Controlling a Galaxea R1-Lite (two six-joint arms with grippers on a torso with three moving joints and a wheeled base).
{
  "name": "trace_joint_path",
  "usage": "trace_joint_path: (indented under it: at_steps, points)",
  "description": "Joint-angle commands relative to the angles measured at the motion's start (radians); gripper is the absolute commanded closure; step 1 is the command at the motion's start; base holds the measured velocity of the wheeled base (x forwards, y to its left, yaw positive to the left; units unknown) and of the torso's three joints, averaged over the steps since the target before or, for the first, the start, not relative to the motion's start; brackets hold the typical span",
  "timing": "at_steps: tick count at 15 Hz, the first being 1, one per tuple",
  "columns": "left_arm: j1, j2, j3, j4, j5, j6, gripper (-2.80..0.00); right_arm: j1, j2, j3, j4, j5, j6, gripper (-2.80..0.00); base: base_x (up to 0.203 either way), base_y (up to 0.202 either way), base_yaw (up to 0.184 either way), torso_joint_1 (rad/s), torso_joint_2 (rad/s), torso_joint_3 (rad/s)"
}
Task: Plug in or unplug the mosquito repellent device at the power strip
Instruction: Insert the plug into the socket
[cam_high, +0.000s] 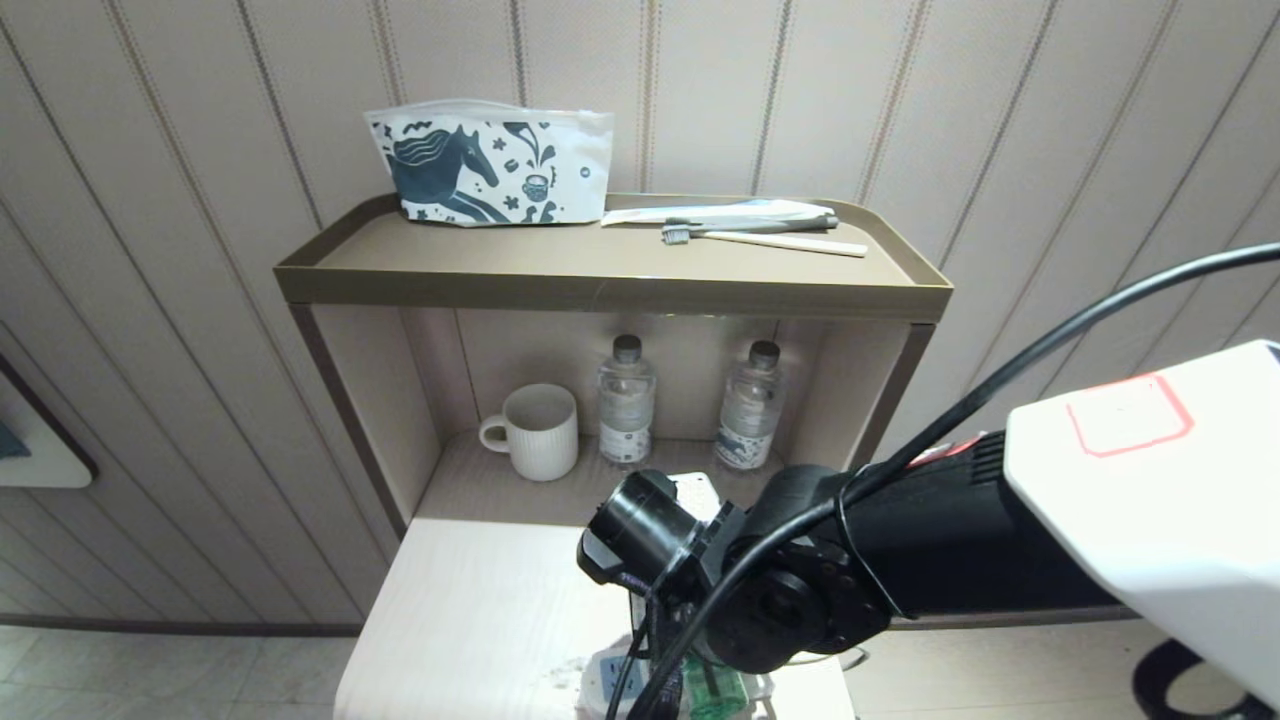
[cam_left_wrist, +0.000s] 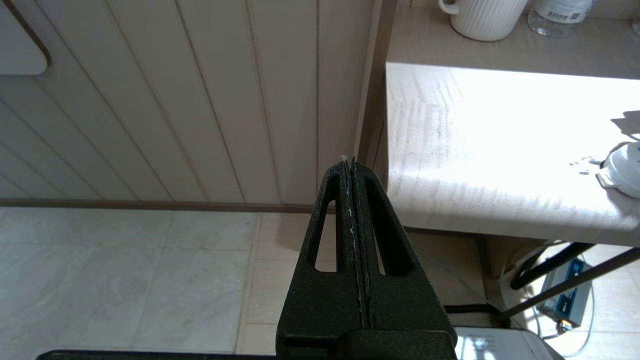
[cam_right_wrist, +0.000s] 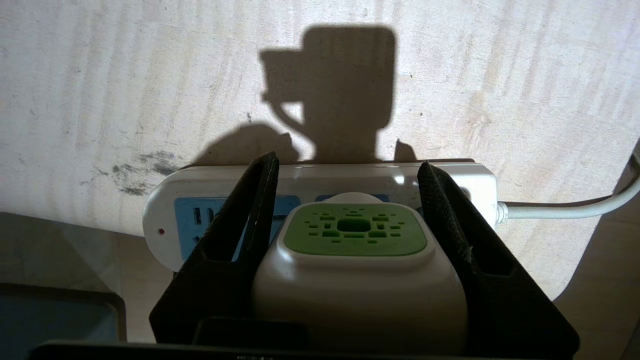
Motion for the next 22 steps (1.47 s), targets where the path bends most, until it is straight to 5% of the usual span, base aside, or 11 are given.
trace_joint_path:
  at_steps: [1,22]
  points:
    - [0.0,0.001,0.0,0.002,0.0,0.0,0.0,-0.007,-0.015,0.013,0.005,-0.004,0.007,0.0,0.0,0.0,0.0,0.0,0.0,0.0]
    - [0.0,0.001,0.0,0.002,0.0,0.0,0.0,-0.052,-0.006,-0.07,-0.014,-0.009,-0.002,0.0,0.0,0.0,0.0,0.0,0.0,0.0]
